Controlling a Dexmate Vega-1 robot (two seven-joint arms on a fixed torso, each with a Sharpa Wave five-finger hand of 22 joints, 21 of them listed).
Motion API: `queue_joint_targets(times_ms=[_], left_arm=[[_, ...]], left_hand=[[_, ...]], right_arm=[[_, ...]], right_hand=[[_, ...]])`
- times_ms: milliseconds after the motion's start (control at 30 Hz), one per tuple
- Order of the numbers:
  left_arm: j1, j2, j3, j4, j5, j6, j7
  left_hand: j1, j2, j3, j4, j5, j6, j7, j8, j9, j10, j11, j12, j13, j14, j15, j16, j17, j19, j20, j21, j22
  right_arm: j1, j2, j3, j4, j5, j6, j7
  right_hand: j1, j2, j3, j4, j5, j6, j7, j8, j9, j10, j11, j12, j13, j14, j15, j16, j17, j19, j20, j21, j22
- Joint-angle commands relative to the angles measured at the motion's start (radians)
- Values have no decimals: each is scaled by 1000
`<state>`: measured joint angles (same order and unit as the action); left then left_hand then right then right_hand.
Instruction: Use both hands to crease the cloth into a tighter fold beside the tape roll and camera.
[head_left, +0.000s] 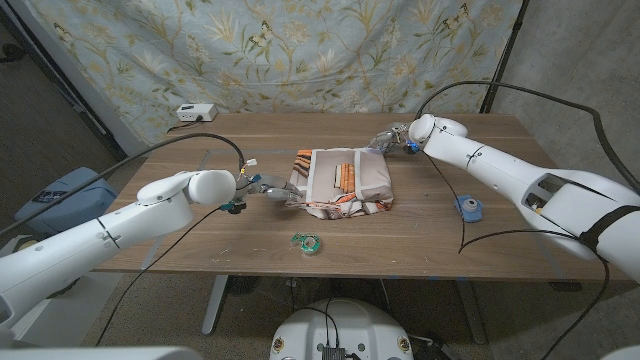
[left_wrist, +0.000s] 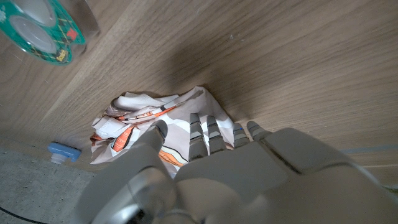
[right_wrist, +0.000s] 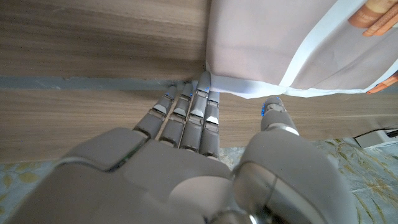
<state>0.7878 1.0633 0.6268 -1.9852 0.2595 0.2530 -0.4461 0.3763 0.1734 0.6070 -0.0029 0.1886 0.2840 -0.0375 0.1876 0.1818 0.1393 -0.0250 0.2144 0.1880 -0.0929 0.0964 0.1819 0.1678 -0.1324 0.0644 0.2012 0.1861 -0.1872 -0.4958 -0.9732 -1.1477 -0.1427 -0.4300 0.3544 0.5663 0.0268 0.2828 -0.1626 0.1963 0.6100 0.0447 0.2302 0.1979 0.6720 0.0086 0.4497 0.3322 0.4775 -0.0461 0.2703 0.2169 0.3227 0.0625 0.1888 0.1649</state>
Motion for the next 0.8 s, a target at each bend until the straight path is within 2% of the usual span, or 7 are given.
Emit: queue_joint_targets(times_ms=[33, 267, 400, 533, 567, 633, 800], left_arm=[[-1, -2, 3, 6, 1, -7, 1], [-1, -2, 4, 5, 5, -14, 2], [-1, -2, 5, 1, 8, -12, -1], [0, -1, 5, -2, 9, -14, -1], [1, -2, 5, -5, 12, -7, -1], [4, 0, 3, -7, 10, -8, -1], [9, 5, 0, -17, 11, -2, -1]], left_hand=[[3, 4, 4, -1, -2, 4, -2, 3, 2, 7, -3, -2, 3, 6, 4, 2, 3, -7, -2, 3, 3], [4, 5, 5, -3, -2, 4, -1, 2, 3, 6, -1, -3, 3, 6, 4, 2, 3, -7, -2, 4, 3], [5, 6, 6, -3, -2, 4, -3, 2, 3, 5, -1, -3, 3, 6, 4, 2, 3, -7, -2, 4, 3], [5, 6, 6, -4, -2, 3, -2, 1, 3, 3, -2, -4, 3, 6, 4, 2, 3, -7, -1, 4, 3], [6, 6, 6, -4, -2, 3, -2, 1, 3, 3, -1, -5, 3, 7, 5, 2, 3, -7, -1, 5, 3], [6, 6, 7, -4, -2, 5, -4, 2, 3, 3, -2, -4, 3, 6, 4, 2, 3, -7, -2, 5, 3], [7, 7, 8, -6, -2, 4, -4, 1, 3, 1, 0, -5, 3, 7, 5, 2, 4, -7, 0, 5, 3]], right_arm=[[-5, -4, -9, -36, 12, -32, 35], [-23, -14, -2, -66, 23, -55, 28], [-39, -18, 5, -91, 25, -75, 3], [-57, -20, 13, -113, 24, -90, -36], [-60, -19, 14, -116, 22, -96, -46], [-66, -16, 17, -119, 22, -100, -63], [-76, -9, 19, -119, 25, -98, -91]], right_hand=[[11, -3, -2, 5, 6, 15, -2, 9, 5, 8, -1, 10, 8, 8, -5, 6, 6, 9, 0, 4, 5], [17, -3, -3, 5, 7, 19, -2, 6, 6, 14, -6, 22, 17, 16, -5, 7, 9, 9, 3, 3, 5], [47, -2, -1, -2, 10, 55, -11, 13, 13, 51, -17, 64, 41, 65, -27, 25, 17, 20, 3, 5, 5], [103, -9, -2, -6, 16, 131, -39, 33, 26, 113, -47, 140, 88, 149, -70, 64, 43, 61, -12, 12, 5], [125, -10, -2, -8, 17, 152, -46, 39, 30, 139, -72, 169, 105, 163, -79, 73, 53, 74, -15, 14, 6], [156, -8, -2, -8, 18, 195, -65, 54, 37, 171, -91, 208, 131, 209, -110, 101, 73, 95, -24, 16, 6], [201, -8, -2, -9, 21, 251, -81, 75, 45, 209, -109, 255, 162, 251, -136, 133, 100, 118, -36, 18, 7]])
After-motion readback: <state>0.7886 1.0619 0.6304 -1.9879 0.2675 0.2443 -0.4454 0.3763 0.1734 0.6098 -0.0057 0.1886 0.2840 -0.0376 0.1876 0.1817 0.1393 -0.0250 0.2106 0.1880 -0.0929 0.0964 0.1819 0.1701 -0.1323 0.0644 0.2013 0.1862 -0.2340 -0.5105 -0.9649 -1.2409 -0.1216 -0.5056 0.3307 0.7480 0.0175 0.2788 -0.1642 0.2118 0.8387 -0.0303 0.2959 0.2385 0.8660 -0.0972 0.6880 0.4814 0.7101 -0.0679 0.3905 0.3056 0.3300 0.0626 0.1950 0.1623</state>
